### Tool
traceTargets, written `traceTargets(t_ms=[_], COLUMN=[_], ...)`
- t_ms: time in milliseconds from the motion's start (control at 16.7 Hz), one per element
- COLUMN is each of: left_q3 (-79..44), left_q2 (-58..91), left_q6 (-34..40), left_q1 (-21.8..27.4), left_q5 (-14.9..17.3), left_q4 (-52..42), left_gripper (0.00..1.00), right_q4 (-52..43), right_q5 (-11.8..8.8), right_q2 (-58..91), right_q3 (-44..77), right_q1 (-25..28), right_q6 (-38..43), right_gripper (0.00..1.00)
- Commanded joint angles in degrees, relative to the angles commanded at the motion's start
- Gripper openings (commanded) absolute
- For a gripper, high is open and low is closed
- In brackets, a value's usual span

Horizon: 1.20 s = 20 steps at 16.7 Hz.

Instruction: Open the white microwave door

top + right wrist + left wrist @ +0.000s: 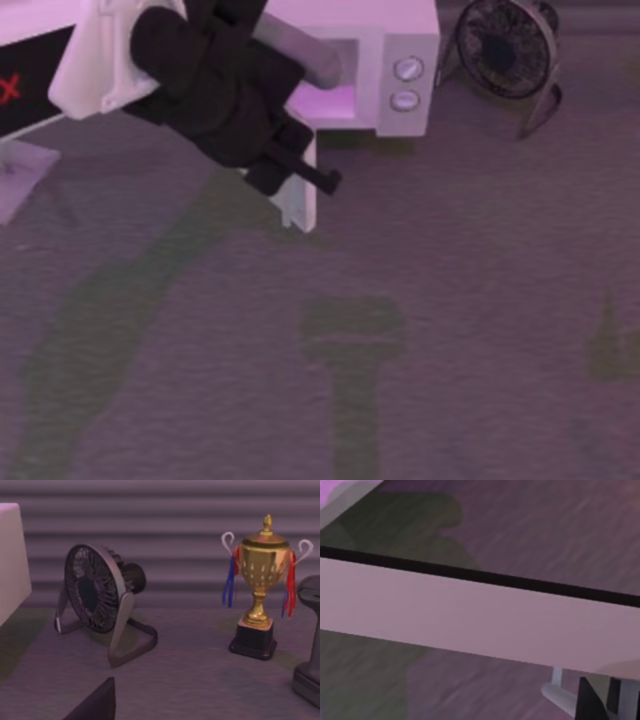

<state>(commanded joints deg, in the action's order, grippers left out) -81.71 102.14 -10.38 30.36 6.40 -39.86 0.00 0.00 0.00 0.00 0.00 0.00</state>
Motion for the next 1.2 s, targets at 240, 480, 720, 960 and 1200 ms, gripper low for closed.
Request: traceTargets(t_ms=[240,480,720,960,1200], left_q3=[1.1,2.8,3.0,3.0,3.0], left_q2=[-1.0,-2.7,-2.8,-2.8,-2.8], left_q6=[-3.4,-8.8,-9.2,-9.2,-9.2], left_q1=[-1.3,-3.5,-3.7,-3.7,-3.7], left_q5=[1.6,4.4,4.6,4.6,4.6], left_q4=[-0.4,-0.9,-1.0,-1.0,-1.0], left_gripper=[0.0,0.0,0.0,0.0,0.0], right_q4=[0.0,0.0,0.0,0.0,0.0], right_q5=[0.0,0.0,0.0,0.0,0.0], right_q2=[0.0,0.0,0.0,0.0,0.0], right_q3=[0.0,0.0,0.0,0.0,0.0], right_q1=[0.0,0.0,0.0,0.0,0.0], right_q6=[0.0,0.0,0.0,0.0,0.0], right_gripper=[1.0,1.0,1.0,1.0,1.0])
